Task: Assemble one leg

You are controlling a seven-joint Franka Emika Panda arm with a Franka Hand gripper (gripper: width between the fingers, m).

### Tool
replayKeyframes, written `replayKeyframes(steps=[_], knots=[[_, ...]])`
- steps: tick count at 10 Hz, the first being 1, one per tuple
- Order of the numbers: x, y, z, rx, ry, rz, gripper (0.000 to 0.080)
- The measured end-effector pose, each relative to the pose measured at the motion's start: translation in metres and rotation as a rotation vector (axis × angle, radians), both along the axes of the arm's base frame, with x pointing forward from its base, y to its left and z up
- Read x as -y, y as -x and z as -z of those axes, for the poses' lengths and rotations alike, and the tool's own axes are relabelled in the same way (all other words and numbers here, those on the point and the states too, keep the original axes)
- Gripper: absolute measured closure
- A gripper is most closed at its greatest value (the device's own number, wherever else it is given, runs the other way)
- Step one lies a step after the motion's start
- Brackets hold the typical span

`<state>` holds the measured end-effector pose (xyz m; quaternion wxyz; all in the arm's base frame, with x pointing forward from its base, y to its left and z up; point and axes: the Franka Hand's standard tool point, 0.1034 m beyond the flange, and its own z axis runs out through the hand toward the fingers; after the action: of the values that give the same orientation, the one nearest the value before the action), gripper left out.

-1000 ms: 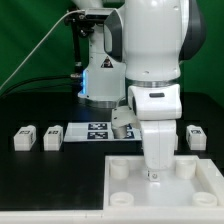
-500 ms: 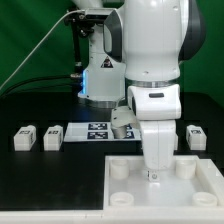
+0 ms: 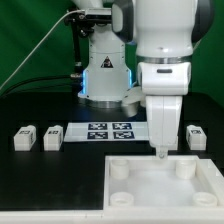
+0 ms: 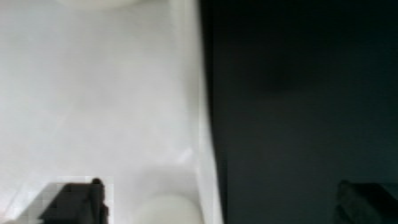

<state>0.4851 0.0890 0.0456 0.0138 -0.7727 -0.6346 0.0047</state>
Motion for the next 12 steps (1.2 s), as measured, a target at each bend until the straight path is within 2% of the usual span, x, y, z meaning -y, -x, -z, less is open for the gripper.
replayKeyframes(steps=[2,3,4,6,8,10,12], knots=[[-0.035,0.003,-0.022,-0.002,0.007,0.317,0.0151],[-0.054,0.007,-0.028,0.004,0.004,0.467,0.0151],[-0.063,0.013,-0.025,0.001,0.004,0.583,0.0151],[-0.062,0.013,-0.025,-0.006,0.002,0.721,0.0151],[-0.068,0.017,-0.023,-0.023,0.000,0.985,0.0151],[-0.092,0.043,-0.011,-0.055,0.019,1.212,0.0151],[-0.101,0.059,0.000,-0.061,-0.014,1.380,0.0151]])
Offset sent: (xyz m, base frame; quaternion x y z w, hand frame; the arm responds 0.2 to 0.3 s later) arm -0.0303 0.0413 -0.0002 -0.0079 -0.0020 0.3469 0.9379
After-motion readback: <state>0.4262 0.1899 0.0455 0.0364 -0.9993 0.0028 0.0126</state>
